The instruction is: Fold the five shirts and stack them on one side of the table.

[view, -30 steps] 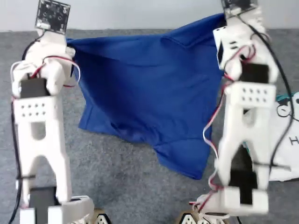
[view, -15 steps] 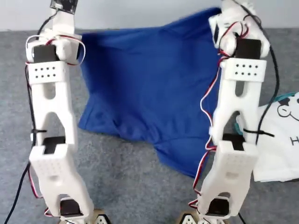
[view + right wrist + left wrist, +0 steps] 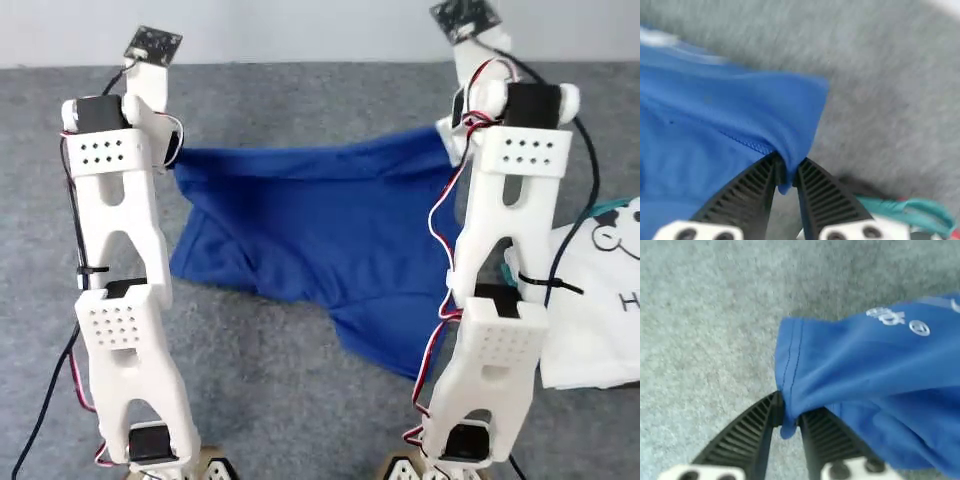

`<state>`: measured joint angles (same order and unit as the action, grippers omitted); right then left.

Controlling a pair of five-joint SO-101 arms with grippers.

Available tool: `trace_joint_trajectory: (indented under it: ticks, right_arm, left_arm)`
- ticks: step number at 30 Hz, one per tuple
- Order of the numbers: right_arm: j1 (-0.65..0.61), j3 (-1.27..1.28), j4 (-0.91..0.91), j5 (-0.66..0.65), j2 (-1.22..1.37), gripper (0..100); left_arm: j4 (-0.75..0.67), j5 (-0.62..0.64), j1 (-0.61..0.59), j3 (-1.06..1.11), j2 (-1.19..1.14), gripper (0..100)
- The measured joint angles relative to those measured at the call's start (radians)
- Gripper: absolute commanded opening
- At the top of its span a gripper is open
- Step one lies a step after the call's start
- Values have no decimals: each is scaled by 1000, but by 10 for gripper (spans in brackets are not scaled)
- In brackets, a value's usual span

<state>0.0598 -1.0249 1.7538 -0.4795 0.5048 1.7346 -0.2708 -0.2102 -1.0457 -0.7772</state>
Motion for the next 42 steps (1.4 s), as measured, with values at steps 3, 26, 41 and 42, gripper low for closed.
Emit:
trace_joint_trajectory:
  ticks: [3,26,41,42]
  right_arm:
    - [2,255,2,0,-133,10]
    - [21,1452,-110,-141,-974,10]
    - [21,1599,-120,-267,-980,11]
    - [21,1602,-127,-267,-980,12]
  left_arm:
    - [0,-26,-20,64,0,14]
    - [-5,-140,-48,790,275,13]
    - [-8,-143,-54,807,275,13]
    - [-8,-143,-54,807,275,14]
